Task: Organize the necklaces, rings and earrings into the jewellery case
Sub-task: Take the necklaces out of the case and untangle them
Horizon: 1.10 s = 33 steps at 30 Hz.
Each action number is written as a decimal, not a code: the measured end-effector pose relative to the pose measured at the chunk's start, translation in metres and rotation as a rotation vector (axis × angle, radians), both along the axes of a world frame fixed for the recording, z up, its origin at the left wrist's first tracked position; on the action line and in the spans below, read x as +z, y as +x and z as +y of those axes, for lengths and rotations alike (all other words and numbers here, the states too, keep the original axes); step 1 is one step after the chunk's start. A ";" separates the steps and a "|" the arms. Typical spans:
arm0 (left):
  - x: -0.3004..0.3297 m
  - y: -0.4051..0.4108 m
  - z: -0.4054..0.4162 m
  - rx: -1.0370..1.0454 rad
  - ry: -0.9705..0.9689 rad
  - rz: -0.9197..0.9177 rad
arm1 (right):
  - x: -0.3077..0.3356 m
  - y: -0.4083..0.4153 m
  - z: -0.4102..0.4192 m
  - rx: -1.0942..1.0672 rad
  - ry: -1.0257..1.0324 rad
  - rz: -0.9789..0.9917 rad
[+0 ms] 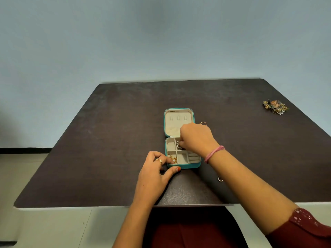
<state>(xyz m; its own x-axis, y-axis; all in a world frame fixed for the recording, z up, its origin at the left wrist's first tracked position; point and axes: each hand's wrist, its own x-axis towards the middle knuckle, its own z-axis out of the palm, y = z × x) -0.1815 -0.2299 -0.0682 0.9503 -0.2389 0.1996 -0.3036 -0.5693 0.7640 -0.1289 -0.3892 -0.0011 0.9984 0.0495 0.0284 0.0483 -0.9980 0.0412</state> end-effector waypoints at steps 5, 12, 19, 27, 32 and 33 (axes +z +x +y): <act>0.001 -0.001 0.001 0.006 0.002 0.007 | 0.000 -0.001 0.001 -0.048 0.131 0.056; 0.006 -0.002 0.004 -0.008 -0.089 0.046 | 0.003 -0.011 -0.001 -0.090 0.239 -0.002; 0.021 -0.006 0.010 0.104 -0.312 0.010 | 0.033 -0.021 -0.019 -0.029 0.755 -0.084; 0.085 0.000 -0.004 0.051 -0.642 0.074 | 0.060 -0.033 -0.031 0.010 1.419 -0.050; 0.098 0.016 -0.020 -0.033 -0.343 0.307 | 0.053 -0.033 -0.028 -0.036 1.511 0.032; 0.095 0.019 -0.021 -0.028 -0.266 0.314 | 0.051 -0.034 -0.029 -0.050 1.501 0.035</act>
